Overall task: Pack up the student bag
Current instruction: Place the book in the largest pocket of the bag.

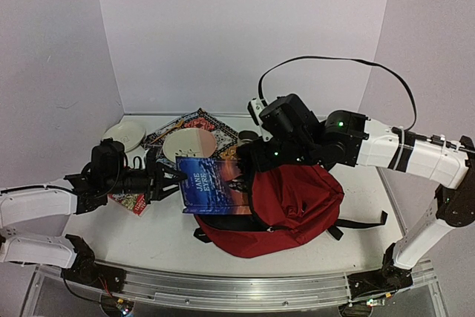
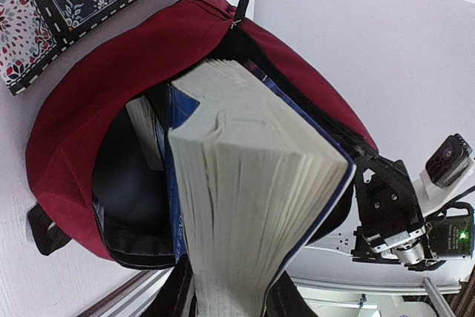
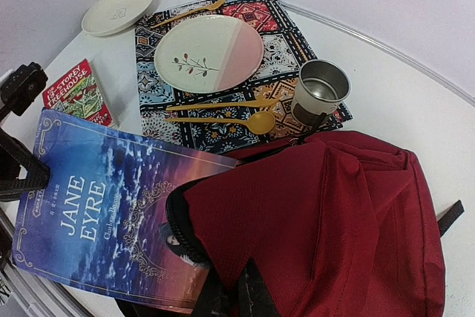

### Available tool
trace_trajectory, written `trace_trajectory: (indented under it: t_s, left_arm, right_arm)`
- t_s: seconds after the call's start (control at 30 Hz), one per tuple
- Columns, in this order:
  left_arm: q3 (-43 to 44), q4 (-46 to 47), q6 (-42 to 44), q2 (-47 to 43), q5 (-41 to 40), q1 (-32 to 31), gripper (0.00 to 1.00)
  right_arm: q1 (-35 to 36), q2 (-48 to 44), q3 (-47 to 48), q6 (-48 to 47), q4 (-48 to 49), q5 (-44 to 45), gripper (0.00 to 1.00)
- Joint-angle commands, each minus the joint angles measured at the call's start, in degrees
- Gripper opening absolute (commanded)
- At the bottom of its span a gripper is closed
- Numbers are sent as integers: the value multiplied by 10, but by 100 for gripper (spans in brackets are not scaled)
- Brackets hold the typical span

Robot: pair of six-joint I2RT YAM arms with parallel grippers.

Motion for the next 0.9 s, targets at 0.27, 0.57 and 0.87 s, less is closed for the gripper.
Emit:
trace_trajectory:
  t_s: [0.27,0.57,0.87]
  left_arm:
    - [87,172,-38,-25,20,-2,0]
    - [107,172,-37,-31,43,-9,0]
    - [70,173,-23,7,12,-34,0]
  right_arm:
    - [0,-7,16,-10,41,-4,1]
    - [0,-5,20,-13,42,-2,1]
    - [0,-2,27,-12,42,-13,1]
